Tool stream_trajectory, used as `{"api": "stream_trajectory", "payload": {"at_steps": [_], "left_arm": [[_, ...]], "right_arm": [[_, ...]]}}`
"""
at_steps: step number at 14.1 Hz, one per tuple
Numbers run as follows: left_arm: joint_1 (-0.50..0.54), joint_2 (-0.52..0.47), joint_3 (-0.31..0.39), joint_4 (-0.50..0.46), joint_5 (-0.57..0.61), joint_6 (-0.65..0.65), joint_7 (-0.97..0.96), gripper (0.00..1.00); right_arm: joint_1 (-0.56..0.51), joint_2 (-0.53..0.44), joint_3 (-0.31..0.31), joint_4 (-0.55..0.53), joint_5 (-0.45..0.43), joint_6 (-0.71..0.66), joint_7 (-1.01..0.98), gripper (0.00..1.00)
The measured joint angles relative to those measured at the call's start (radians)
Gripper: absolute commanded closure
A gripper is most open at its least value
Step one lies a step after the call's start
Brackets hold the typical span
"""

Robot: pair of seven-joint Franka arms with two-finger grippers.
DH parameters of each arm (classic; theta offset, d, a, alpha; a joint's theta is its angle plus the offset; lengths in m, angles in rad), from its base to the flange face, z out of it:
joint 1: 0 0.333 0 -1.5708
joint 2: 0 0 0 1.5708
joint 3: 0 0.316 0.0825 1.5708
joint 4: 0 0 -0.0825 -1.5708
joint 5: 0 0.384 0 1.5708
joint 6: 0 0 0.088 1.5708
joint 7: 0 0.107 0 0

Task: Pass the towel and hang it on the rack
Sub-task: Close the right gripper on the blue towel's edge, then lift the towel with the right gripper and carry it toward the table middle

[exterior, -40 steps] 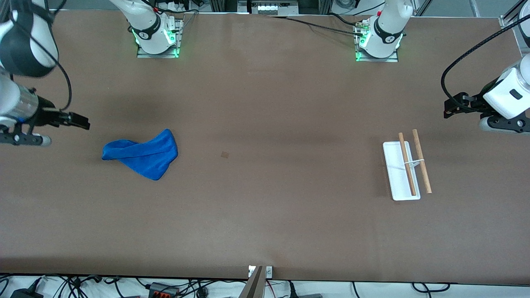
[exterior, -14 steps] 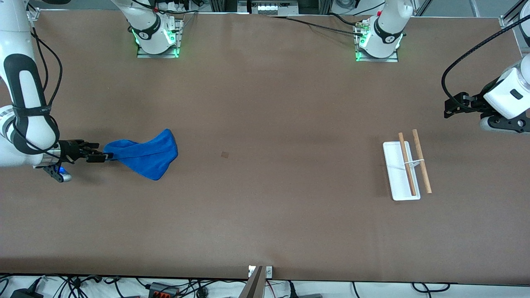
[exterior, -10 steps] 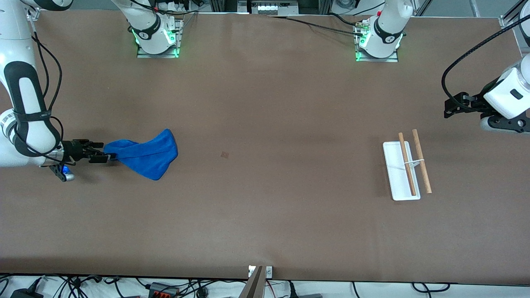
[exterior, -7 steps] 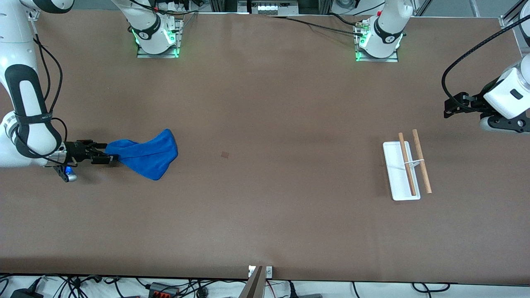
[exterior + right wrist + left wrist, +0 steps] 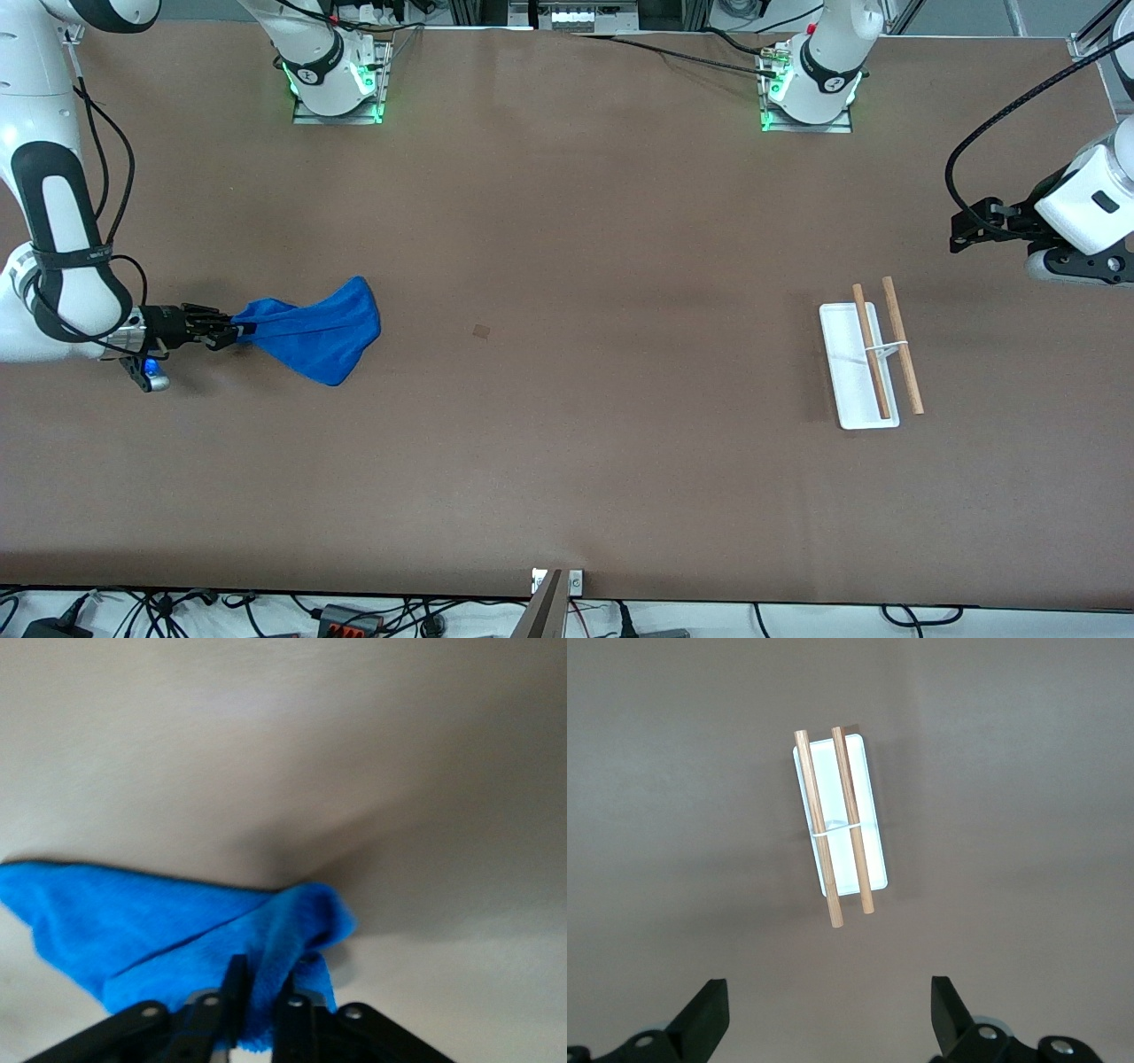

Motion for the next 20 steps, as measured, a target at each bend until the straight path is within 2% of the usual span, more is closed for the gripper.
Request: {"api": "stream_trajectory", "payload": {"at_steps": [3,6,9,12,15,20], "left_arm": [[0.000,0.000,0.000,0.000,0.000,0.000,0.000,0.00],[0.000,0.000,0.000,0.000,0.000,0.000,0.000,0.00],[0.000,0.000,0.000,0.000,-0.001,0.000,0.000,0.00],[0.001,0.000,0.002,0.001,-0.012,-0.006,0.000,0.00],[0.001,0.006,0.002,0.001,-0.013,-0.062,0.000,0.00],[-0.003,0.043,-0.001,0.001,-0.045,-0.088,0.000,0.00]], "right_arm": [[0.007,-0.004,0.021,0.079,0.000,-0.077,0.001,1.00],[0.020,-0.024,0.075,0.153,-0.001,-0.154,0.000,1.00],[0.108,-0.083,0.102,0.269,-0.001,-0.266,0.001,1.00],[0.242,-0.128,0.126,0.375,-0.001,-0.309,0.010,1.00],[0.422,-0.134,0.133,0.456,-0.002,-0.310,0.059,1.00],[0.717,-0.132,0.136,0.533,-0.004,-0.125,0.078,1.00]]}}
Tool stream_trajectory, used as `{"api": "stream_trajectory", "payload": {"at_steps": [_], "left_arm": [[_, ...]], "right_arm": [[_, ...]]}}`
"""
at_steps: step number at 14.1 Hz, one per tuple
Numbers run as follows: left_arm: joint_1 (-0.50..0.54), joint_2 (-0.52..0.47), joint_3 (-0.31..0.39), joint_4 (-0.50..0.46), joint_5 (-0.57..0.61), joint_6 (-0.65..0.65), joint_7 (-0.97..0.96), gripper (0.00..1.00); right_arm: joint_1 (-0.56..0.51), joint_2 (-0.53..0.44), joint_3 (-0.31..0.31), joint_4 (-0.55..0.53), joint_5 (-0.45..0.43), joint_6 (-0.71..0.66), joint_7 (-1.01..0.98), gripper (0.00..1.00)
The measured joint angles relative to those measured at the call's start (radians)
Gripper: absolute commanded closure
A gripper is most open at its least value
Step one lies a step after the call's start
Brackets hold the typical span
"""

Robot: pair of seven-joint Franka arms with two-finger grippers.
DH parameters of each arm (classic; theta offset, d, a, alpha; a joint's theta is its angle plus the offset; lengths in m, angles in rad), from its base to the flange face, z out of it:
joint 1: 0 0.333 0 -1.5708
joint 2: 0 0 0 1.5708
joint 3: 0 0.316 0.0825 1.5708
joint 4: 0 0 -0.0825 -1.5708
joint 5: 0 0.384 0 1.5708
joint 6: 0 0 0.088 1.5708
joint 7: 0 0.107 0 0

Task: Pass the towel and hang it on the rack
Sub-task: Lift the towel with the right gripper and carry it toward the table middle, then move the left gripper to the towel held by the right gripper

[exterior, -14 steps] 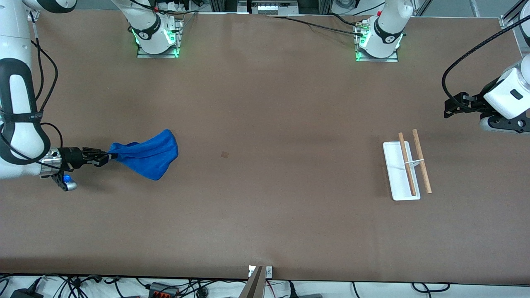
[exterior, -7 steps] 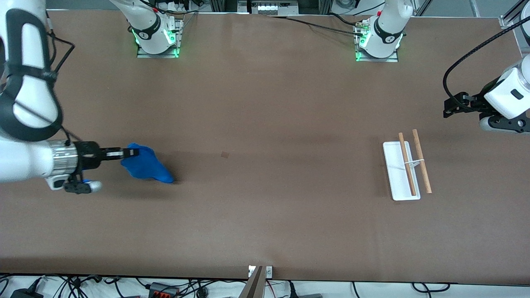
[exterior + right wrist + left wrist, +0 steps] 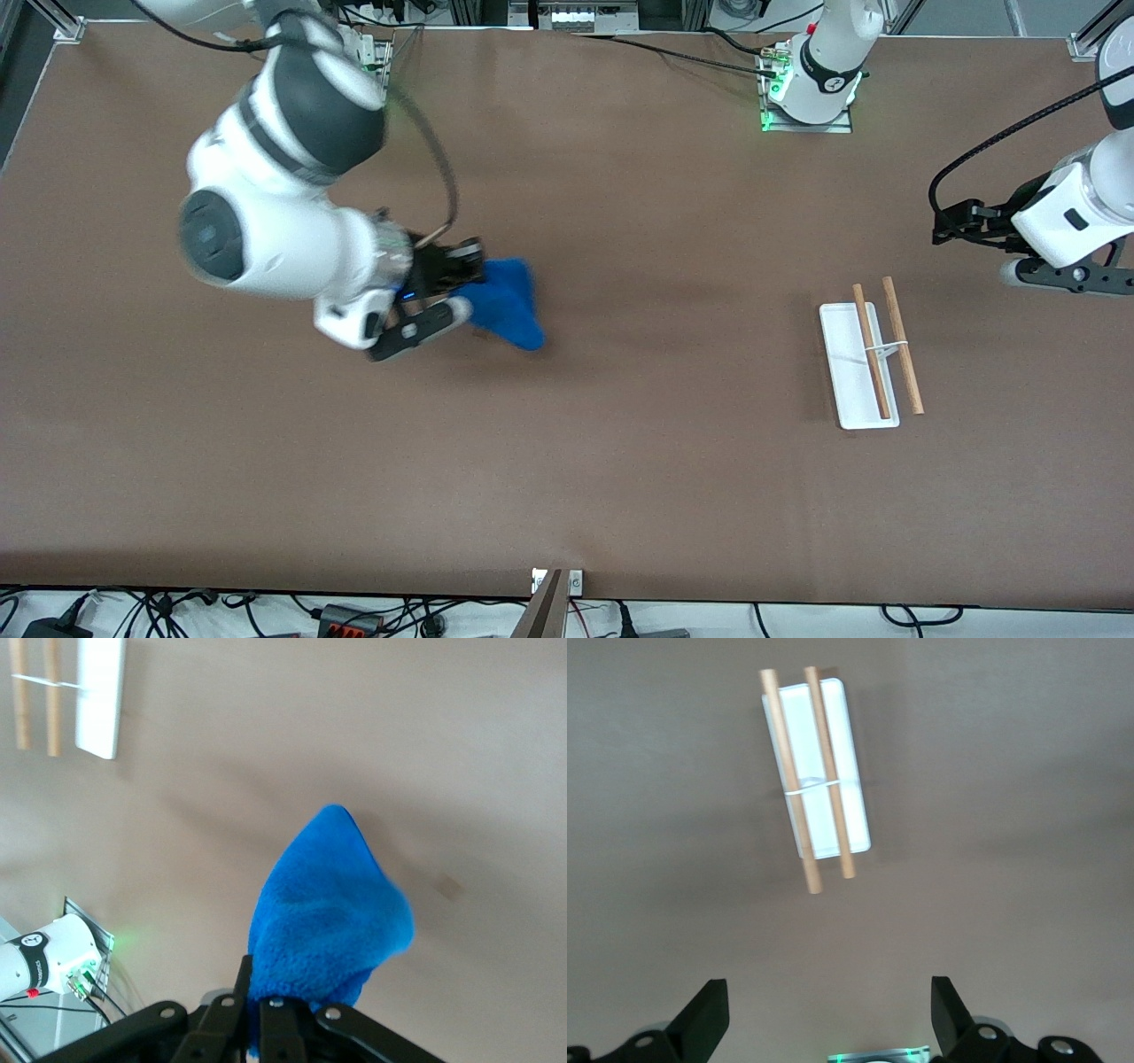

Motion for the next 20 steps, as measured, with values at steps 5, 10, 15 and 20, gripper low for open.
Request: {"api": "stream_trajectory", "payload": {"at_steps": [5,10,15,20], "left_arm": [[-0.023,0.077,-0.010,0.000,-0.102,-0.013,0.115,0.00],[-0.026,0.167,-0.023,-0.010,-0.264,0.043,0.442,0.00],[-0.026,0.188,-0.074,-0.152,-0.465,0.228,0.758,0.00],[-0.035,0.160,-0.268,-0.327,-0.630,0.532,0.801,0.00]], "right_arm": [[0.189,0.011,0.000,0.003,0.000,0.312,0.020,1.00],[0.247,0.016,-0.002,0.003,0.000,0.426,0.060,1.00],[0.248,0.020,-0.004,0.003,0.000,0.472,0.061,1.00],[0.259,0.022,-0.004,0.003,-0.001,0.473,0.061,1.00]]}}
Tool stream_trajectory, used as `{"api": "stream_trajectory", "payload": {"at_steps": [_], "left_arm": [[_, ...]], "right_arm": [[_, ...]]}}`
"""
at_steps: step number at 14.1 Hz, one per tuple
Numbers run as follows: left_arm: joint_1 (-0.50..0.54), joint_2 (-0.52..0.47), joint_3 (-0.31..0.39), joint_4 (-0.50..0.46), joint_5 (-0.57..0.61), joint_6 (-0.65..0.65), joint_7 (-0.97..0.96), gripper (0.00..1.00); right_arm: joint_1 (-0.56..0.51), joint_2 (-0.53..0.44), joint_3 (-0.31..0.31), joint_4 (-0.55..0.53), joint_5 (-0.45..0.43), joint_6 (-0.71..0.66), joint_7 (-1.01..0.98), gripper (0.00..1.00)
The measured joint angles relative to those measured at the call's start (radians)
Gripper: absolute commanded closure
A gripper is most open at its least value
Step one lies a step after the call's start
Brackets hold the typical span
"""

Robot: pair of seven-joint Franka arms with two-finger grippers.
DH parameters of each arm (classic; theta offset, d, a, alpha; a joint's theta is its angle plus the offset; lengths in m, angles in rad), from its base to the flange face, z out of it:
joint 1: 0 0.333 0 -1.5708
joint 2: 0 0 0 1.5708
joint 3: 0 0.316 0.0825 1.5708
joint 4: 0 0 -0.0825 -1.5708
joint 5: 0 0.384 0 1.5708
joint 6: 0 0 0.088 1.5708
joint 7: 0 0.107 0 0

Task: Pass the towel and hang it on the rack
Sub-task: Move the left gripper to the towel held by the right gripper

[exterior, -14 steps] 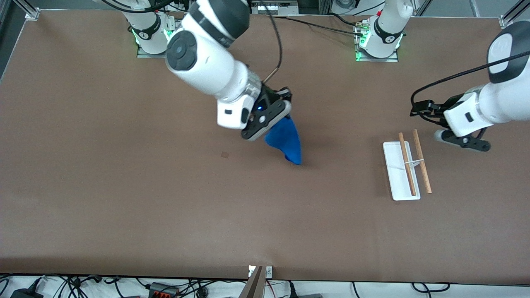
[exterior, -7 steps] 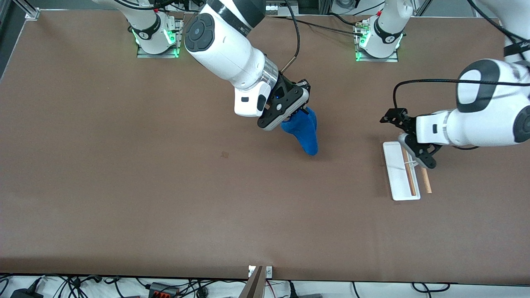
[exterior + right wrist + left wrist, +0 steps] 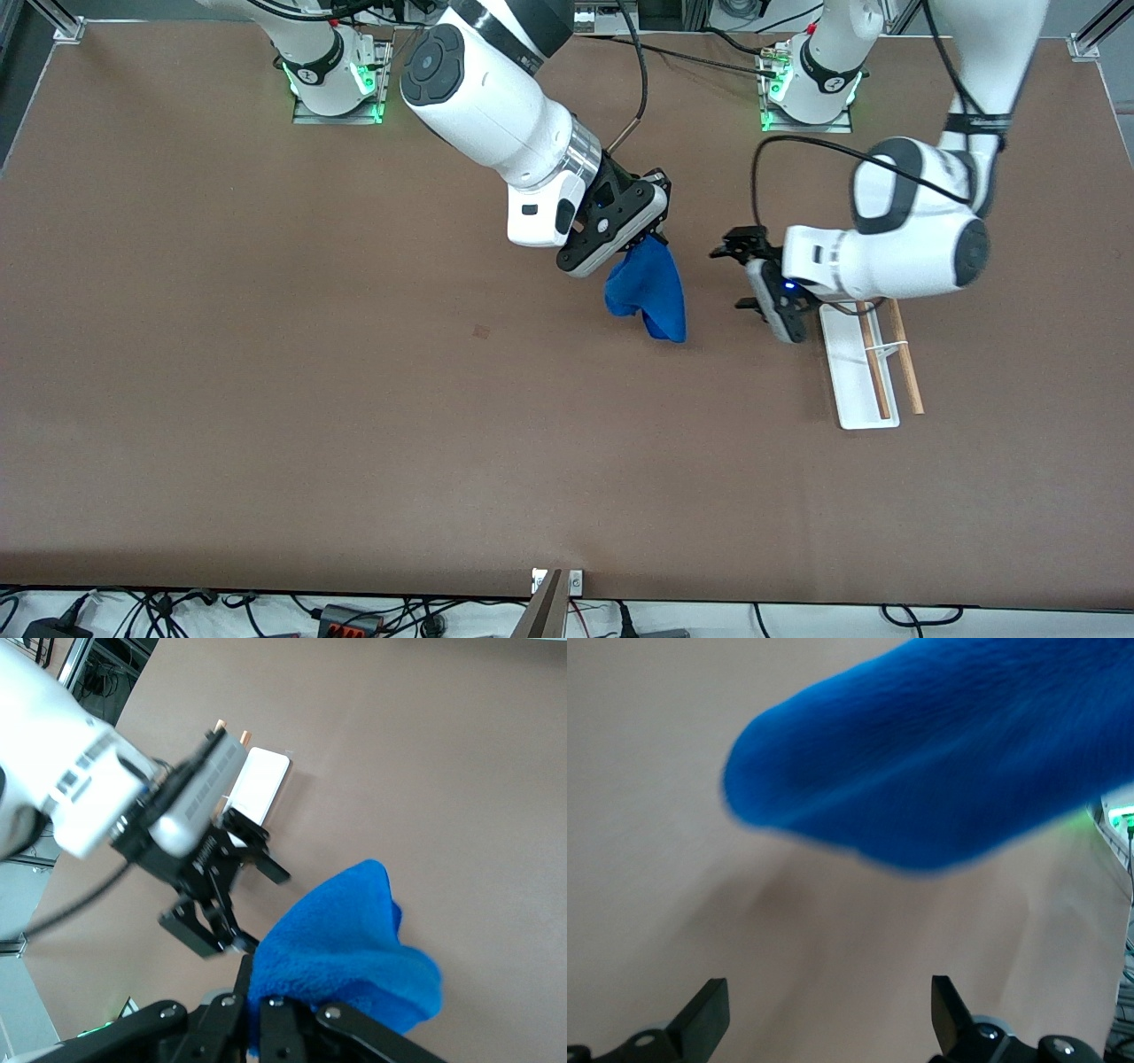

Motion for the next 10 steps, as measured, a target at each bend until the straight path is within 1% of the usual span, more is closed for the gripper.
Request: {"api": "stream_trajectory", "payload": {"at_steps": [2,3,4,7,10], "left_arm": [[-0.001,-0.006,-0.066,-0.041,-0.031,0.102,0.002,0.00],[-0.001,-0.008,-0.090,-0.054,-0.036,0.129,0.003,0.00],[-0.001,-0.011,-0.102,-0.061,-0.037,0.142,0.008,0.00],[0.002,-0.014,-0.107,-0.067,-0.039,0.144,0.038,0.00],[0.004,-0.017,-0.124,-0.067,-0.062,0.146,0.044,0.00]], "right_arm": [[0.004,0.001,0.000,0.000,0.000,0.000,0.000,1.00],[0.006,0.001,0.000,0.000,-0.001,0.000,0.000,1.00],[0.007,0.001,0.000,0.000,-0.001,0.000,0.000,1.00],[0.008,0.001,0.000,0.000,-0.001,0.000,0.000,1.00],[0.008,0.001,-0.003,0.000,-0.006,0.000,0.000,1.00]]}}
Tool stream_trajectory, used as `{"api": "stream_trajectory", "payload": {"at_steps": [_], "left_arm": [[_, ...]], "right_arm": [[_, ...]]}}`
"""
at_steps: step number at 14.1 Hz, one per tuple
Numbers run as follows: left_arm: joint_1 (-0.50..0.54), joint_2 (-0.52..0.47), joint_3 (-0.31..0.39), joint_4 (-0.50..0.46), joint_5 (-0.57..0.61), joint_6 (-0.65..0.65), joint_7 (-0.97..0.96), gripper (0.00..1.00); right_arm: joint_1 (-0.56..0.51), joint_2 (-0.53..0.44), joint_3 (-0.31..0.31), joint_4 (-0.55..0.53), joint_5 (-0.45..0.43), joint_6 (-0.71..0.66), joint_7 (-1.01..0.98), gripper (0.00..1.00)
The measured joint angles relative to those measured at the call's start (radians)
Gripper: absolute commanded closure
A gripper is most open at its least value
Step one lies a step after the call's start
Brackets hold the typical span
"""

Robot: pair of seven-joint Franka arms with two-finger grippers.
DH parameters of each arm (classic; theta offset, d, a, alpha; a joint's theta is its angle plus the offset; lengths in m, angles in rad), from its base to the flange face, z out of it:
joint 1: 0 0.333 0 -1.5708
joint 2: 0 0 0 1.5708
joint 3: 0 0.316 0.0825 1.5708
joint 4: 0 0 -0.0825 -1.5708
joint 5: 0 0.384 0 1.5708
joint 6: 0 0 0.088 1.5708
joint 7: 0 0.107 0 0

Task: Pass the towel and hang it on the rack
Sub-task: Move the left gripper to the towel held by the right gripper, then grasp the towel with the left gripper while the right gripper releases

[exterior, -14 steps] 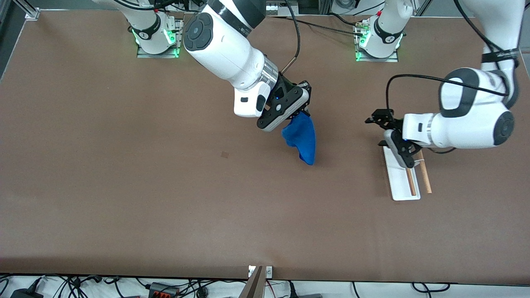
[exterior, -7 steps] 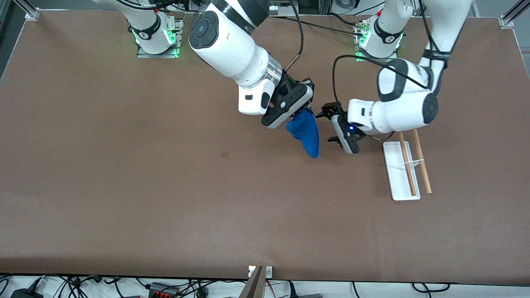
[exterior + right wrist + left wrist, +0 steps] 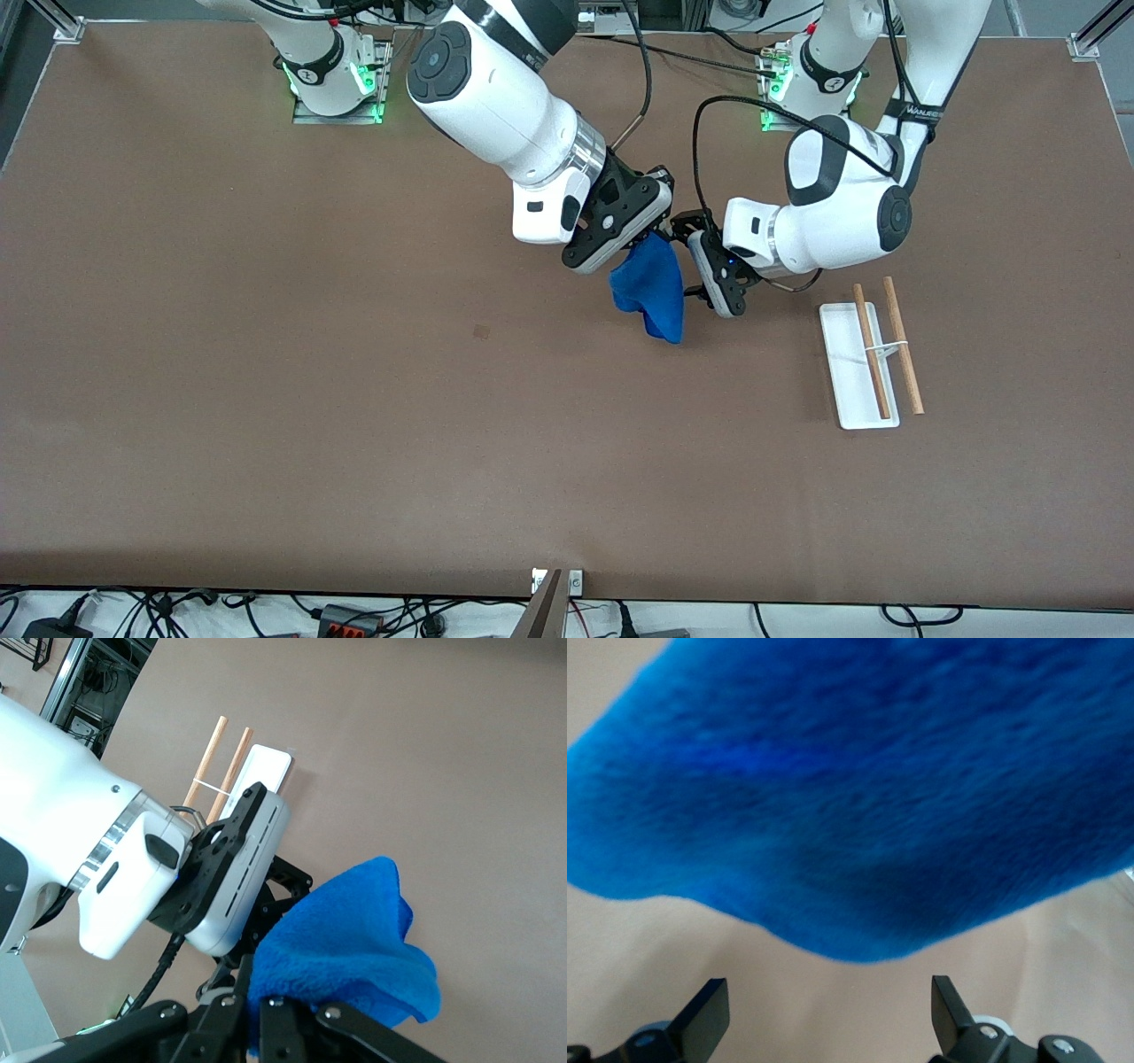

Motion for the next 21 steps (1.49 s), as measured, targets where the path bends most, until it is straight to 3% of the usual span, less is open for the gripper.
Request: {"api": "stream_trajectory", "payload": {"at_steps": [5,8,11,13,15,21], "left_arm": [[-0.001,-0.024,-0.041,-0.011,-0.022,0.045,0.001,0.00],[-0.006,-0.010,-0.065,-0.017,-0.037,0.140,0.001,0.16],[-0.009,0.017,-0.079,-0.018,-0.038,0.197,0.010,0.36],[-0.010,0.034,-0.080,-0.008,-0.038,0.219,0.019,0.63],[-0.011,0.050,-0.080,0.004,-0.038,0.235,0.020,0.99],[-0.015,0.060,-0.081,0.011,-0.039,0.238,0.019,0.99]], "right_arm": [[0.001,0.003,-0.001,0.000,-0.013,0.000,0.000,1.00],[0.003,0.003,-0.001,0.000,-0.014,0.000,0.000,1.00],[0.003,0.004,-0.005,0.000,-0.020,-0.001,0.000,1.00],[0.003,0.004,-0.005,0.000,-0.020,0.000,0.000,1.00],[0.003,0.004,-0.005,0.000,-0.020,0.000,0.000,1.00],[0.002,0.004,-0.006,-0.001,-0.021,-0.002,0.000,1.00]]}}
